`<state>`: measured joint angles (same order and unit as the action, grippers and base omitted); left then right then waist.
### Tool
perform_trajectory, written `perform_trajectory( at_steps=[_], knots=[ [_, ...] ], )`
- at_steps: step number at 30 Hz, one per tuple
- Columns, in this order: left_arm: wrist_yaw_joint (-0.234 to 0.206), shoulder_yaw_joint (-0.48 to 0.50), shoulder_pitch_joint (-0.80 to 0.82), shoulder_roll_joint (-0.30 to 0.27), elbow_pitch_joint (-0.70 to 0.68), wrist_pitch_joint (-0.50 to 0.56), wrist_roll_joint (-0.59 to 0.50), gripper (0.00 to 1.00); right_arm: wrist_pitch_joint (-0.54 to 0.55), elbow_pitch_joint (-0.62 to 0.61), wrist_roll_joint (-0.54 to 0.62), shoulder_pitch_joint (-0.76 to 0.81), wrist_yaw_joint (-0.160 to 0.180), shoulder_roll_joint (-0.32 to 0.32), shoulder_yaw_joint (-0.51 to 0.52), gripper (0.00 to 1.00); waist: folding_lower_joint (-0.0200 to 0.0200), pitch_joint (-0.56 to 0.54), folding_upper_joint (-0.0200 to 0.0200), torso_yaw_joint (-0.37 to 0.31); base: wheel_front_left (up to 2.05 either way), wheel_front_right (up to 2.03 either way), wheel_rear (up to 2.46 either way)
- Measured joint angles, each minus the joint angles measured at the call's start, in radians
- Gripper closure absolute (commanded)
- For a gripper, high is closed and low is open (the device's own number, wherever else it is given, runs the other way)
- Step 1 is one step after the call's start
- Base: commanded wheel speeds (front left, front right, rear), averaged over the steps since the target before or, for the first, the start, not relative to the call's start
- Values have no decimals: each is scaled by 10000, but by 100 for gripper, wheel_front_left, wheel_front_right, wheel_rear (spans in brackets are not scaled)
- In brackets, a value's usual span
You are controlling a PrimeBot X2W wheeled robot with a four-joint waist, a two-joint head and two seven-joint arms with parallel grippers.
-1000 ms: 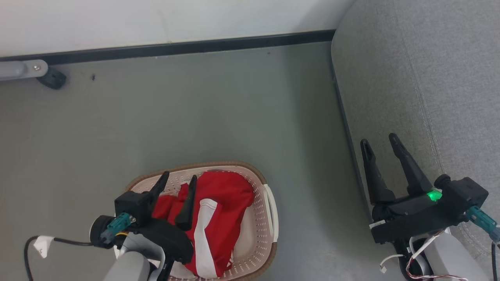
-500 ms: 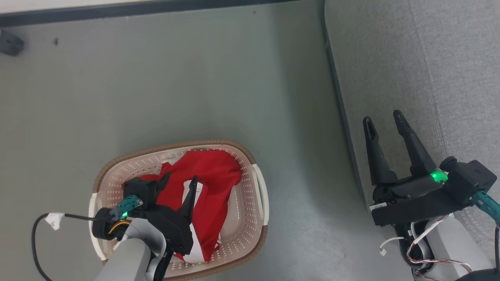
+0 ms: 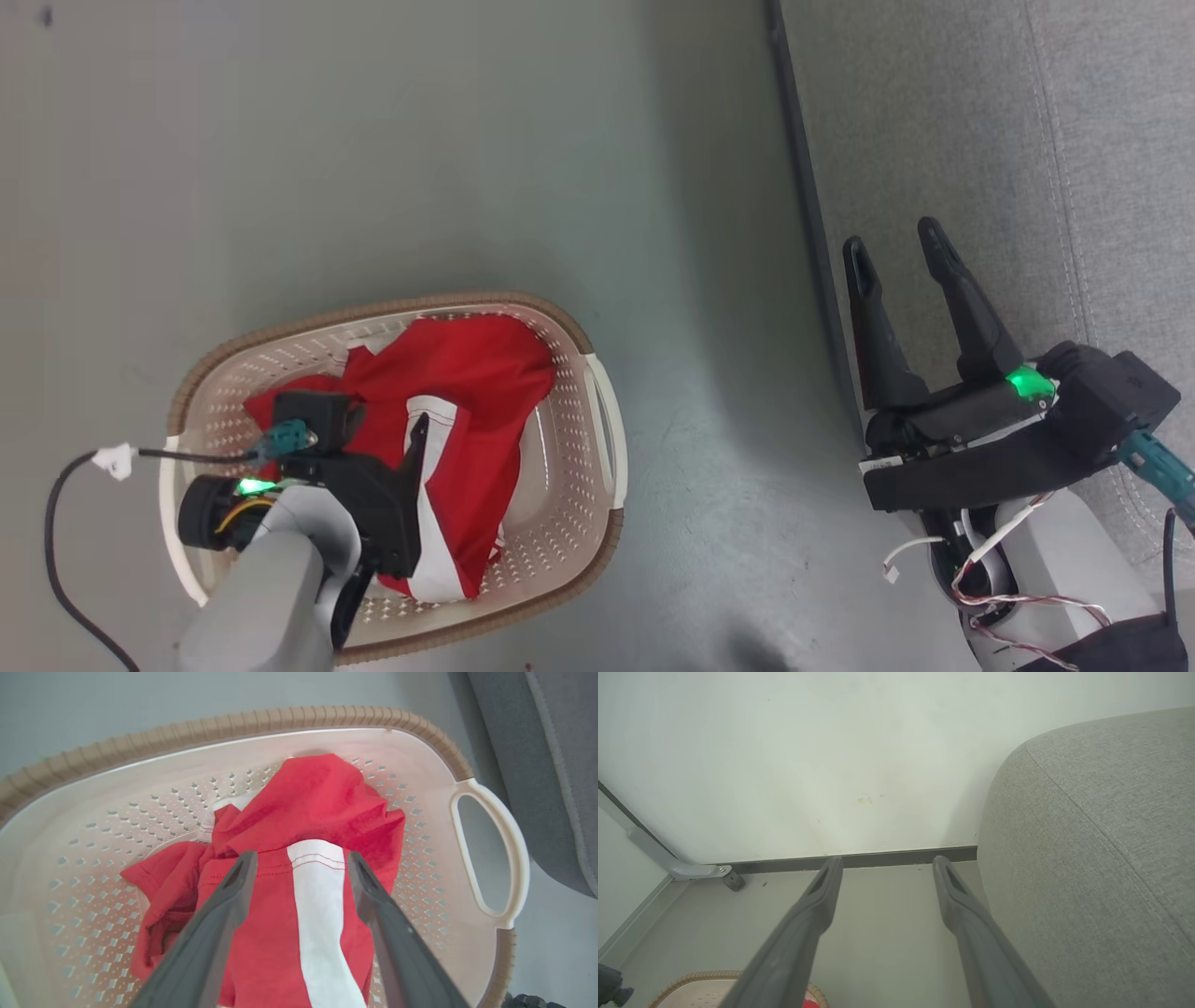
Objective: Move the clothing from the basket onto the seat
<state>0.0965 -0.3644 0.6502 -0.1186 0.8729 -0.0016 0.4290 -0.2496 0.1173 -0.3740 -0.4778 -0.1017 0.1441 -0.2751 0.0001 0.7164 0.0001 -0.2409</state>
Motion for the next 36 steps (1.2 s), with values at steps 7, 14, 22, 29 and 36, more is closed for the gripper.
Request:
perform_trajectory(
  at_steps=[7,14,22,29,36],
  knots=[
    [0,67,583,-127,763,460,2,0,-52,-207,52,-96,-38,-100,-33,0,-1,492,0,-169,0,0,0],
    [-46,71,954,-368,1342,759,-12,0,-69,-286,81,-247,-42,-242,-134,0,0,913,0,-359,0,0,0],
    [-313,-82,1360,-397,1994,1133,-247,0,-71,-336,107,-253,-61,-376,-222,0,-1,1352,0,-654,0,0,0],
    [-895,-240,1646,-428,2441,1177,-627,0,-71,-330,151,-254,-128,-437,-197,0,0,1618,0,-857,0,0,0],
    [-1517,-199,1927,-491,2769,972,-731,0,-71,-330,180,-261,-128,-499,-192,0,-1,1690,0,-898,0,0,0]
  ],
)
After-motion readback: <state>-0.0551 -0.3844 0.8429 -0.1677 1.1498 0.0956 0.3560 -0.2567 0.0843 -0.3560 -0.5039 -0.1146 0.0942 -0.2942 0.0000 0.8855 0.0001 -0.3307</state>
